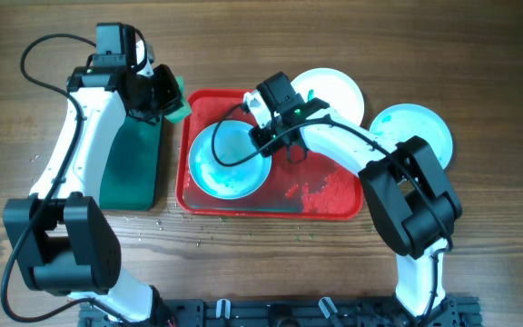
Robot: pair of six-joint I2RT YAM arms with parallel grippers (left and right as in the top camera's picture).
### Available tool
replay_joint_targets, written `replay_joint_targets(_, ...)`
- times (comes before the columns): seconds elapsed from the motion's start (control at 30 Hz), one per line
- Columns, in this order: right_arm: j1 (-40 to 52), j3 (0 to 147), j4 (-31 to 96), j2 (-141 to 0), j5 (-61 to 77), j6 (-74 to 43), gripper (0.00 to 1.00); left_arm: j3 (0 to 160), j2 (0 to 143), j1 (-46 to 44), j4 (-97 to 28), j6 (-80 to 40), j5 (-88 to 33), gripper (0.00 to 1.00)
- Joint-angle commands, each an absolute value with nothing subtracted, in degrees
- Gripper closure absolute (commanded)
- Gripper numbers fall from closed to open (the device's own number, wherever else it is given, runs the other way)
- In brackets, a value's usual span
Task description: Clean dirty plates on tray and stack at the side
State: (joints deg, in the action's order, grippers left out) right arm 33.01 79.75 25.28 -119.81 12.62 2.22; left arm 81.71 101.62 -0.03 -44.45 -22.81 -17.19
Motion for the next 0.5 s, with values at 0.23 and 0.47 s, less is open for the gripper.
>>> replay_joint_targets(0.23, 33.1, 81.5, 31.0, -121.2, 3.5, -27.8, 0.96, 81.5, 104.4, -2.3, -46.2, -22.9, -16.8, 0.96)
replay_joint_targets(0.47, 32.9, 81.5, 36.3, -120.8, 0.0, -40.8, 0.96, 81.5, 108.5, -7.2, -47.2, -22.9, -13.6, 0.96)
